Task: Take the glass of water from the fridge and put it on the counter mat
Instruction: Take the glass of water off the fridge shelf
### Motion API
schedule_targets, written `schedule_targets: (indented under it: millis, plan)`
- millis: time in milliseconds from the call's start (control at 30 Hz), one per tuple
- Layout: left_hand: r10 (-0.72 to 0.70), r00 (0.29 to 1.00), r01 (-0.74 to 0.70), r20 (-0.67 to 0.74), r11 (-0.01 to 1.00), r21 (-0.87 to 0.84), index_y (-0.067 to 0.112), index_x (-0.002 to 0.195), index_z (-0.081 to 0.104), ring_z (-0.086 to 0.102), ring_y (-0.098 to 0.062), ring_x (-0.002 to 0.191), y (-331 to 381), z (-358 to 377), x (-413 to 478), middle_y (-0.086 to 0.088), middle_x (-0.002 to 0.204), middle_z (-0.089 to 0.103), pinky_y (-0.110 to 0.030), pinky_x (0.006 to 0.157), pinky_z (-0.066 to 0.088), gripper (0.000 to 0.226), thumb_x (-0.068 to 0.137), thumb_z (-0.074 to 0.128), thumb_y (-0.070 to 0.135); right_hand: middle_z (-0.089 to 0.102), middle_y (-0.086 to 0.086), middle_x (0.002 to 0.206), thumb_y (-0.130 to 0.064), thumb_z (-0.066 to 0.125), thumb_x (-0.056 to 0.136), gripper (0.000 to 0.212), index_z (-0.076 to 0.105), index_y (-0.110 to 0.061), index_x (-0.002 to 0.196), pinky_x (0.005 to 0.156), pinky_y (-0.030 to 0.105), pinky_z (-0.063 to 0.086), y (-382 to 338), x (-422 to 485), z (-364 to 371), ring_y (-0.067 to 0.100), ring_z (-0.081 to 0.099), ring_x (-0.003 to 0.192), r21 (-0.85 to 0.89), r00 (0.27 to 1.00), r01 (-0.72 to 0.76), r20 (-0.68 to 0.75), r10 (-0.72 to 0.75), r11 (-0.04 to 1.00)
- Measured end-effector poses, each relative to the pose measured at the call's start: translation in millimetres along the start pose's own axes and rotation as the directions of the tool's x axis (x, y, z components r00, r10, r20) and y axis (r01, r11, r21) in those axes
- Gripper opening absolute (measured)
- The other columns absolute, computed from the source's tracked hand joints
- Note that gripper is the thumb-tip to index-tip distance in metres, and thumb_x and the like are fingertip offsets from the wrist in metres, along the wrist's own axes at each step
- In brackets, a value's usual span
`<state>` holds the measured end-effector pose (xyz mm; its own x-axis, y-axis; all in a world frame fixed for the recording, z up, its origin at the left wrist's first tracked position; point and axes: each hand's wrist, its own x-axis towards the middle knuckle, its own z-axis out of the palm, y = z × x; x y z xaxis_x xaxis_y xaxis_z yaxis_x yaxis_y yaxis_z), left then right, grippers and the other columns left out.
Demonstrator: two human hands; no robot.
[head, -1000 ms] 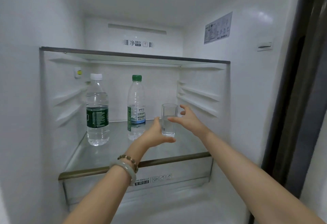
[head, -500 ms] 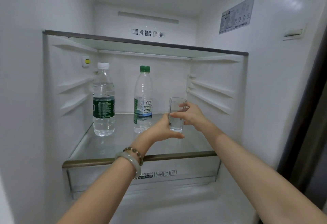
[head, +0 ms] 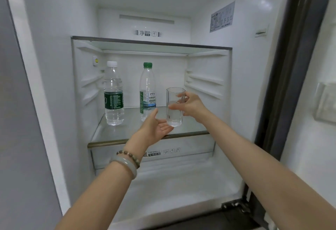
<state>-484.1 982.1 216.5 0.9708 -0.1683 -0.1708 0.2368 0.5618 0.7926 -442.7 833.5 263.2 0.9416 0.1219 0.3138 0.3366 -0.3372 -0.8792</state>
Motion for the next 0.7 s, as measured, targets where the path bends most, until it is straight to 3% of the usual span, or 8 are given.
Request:
schedule_targets:
  millis: [100, 200, 333, 467, 700]
  plan:
    - [-0.031, 0.999, 0.032, 0.025, 0.996, -0.084, -0.019, 0.138, 0.027, 0.047, -0.041, 0.128, -10.4, -2.2, -32.4, -0.034, 0.14, 0.041, -0.04, 0.092, 0.046, 0.08, 0.1, 0.035, 0.051, 0.065, 0.005, 0.099, -0.025, 0.087, 0.063, 0.057, 0.059, -0.015, 0.111, 0.065, 0.027, 0.048, -10.3, -36.6, -0.4, 0.016, 0.063, 0.088, 0.025, 1.0, -0.005, -0.002, 0.005, 1.0]
    - [-0.068, 0.997, 0.072, 0.047, 0.993, -0.097, -0.02, 0.134, 0.033, 0.058, -0.041, 0.107, -21.4, -8.3, -67.7, -0.035, 0.131, 0.049, -0.041, 0.078, 0.052, 0.08, 0.099, 0.035, 0.053, 0.065, 0.004, 0.099, -0.025, 0.088, 0.063, 0.061, 0.058, -0.015, 0.115, 0.064, 0.027, 0.05, -20.5, -76.6, 0.8, 0.017, 0.064, 0.089, -0.016, 1.0, 0.0, 0.007, 0.0, 1.0]
    - [-0.1, 0.994, 0.104, 0.051, 0.991, -0.084, -0.021, 0.13, 0.037, 0.061, -0.041, 0.101, -35.9, -17.2, -113.2, -0.034, 0.113, 0.058, -0.041, 0.078, 0.052, 0.078, 0.1, 0.035, 0.051, 0.066, 0.0, 0.092, -0.027, 0.089, 0.06, 0.059, 0.059, -0.016, 0.109, 0.063, 0.026, 0.051, -32.4, -127.7, 5.0, 0.015, 0.065, 0.083, -0.013, 1.0, 0.018, 0.023, -0.018, 1.0]
    - [-0.112, 0.993, 0.113, 0.028, 0.993, -0.044, -0.021, 0.124, 0.039, 0.062, -0.04, 0.098, -48.9, -19.9, -155.2, -0.035, 0.117, 0.057, -0.04, 0.074, 0.054, 0.074, 0.1, 0.036, 0.049, 0.067, -0.001, 0.088, -0.027, 0.09, 0.059, 0.058, 0.059, -0.015, 0.107, 0.079, 0.038, 0.059, -42.1, -173.7, 7.9, 0.016, 0.068, 0.083, -0.044, 0.998, 0.063, 0.03, -0.061, 0.997]
    - [-0.086, 0.996, 0.085, -0.015, 0.996, -0.029, -0.017, 0.101, 0.049, 0.064, -0.039, 0.094, -67.4, -15.1, -232.3, -0.031, 0.102, 0.062, -0.04, 0.07, 0.055, 0.065, 0.101, 0.037, 0.047, 0.066, -0.003, 0.09, -0.029, 0.088, 0.06, 0.054, 0.06, -0.019, 0.106, 0.081, 0.038, 0.058, -67.8, -242.7, 5.1, 0.014, 0.066, 0.088, -0.054, 0.996, 0.073, 0.062, -0.069, 0.996]
